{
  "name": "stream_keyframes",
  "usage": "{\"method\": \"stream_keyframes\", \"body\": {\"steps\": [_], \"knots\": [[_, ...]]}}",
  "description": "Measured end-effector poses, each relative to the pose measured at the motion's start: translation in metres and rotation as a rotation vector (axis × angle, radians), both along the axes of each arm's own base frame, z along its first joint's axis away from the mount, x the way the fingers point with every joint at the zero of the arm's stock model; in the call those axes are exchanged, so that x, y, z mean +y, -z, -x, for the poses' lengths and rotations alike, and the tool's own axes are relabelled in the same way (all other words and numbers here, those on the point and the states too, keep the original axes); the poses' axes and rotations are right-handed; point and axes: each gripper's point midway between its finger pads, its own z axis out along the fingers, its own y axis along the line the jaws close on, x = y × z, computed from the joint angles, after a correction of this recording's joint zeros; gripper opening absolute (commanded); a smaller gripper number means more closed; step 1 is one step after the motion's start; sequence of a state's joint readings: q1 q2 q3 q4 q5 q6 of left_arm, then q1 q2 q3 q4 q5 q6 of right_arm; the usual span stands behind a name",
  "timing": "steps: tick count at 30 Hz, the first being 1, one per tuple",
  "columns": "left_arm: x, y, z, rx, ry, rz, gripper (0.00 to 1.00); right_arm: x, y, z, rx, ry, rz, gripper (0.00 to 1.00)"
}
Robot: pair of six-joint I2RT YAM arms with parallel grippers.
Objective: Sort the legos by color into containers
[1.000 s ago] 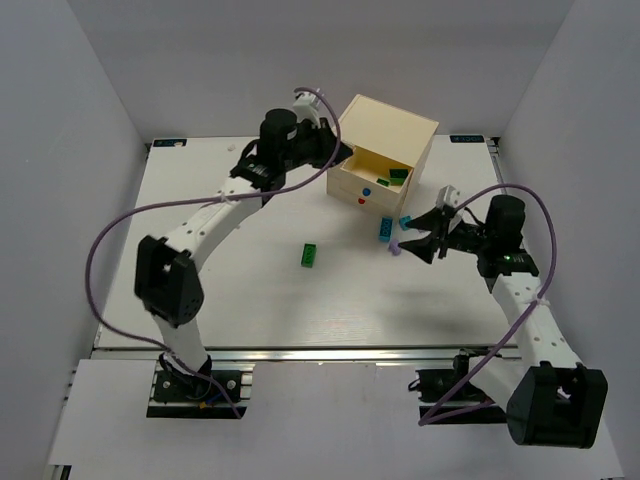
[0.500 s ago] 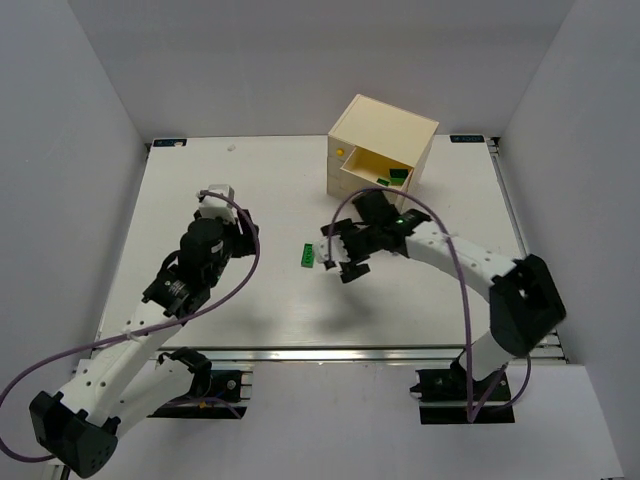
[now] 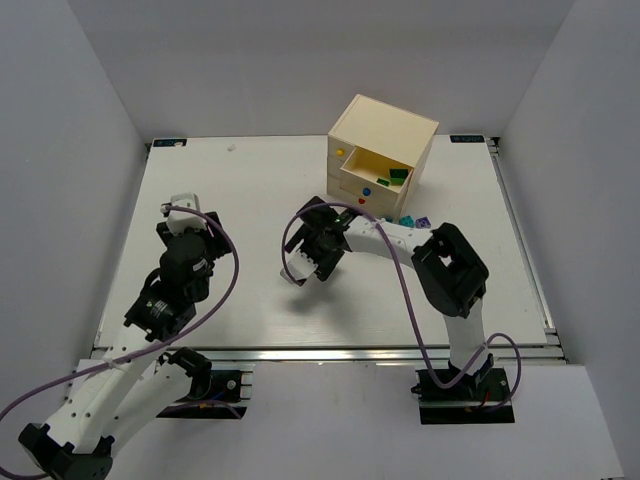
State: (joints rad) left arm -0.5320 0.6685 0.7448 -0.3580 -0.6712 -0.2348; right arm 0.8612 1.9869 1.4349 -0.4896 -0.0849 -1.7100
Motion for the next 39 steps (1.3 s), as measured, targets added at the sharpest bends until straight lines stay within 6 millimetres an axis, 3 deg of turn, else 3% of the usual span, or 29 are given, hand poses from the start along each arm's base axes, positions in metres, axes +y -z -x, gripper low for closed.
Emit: {"method": "stream_keyframes", "body": {"steps": [7, 17, 26, 33, 39], "knots": [[0.005, 0.001, 0.000, 0.002, -0.026, -0.018, 0.75, 0.018, 0.001, -0.013, -0.050, -0.147, 0.090, 0.77], [0.010, -0.002, 0.003, -0.010, -0.042, -0.019, 0.75, 0.006, 0.024, 0.009, 0.037, -0.263, 0.258, 0.75], [0.012, -0.002, 0.006, -0.020, -0.046, -0.016, 0.76, 0.006, 0.029, 0.012, 0.032, -0.280, 0.342, 0.75], [0.013, -0.005, 0.008, -0.032, -0.046, -0.009, 0.76, 0.009, 0.032, 0.008, 0.021, -0.284, 0.398, 0.70], [0.015, -0.009, 0.009, -0.048, -0.049, 0.000, 0.76, 0.008, 0.033, 0.010, 0.030, -0.288, 0.415, 0.60]]}}
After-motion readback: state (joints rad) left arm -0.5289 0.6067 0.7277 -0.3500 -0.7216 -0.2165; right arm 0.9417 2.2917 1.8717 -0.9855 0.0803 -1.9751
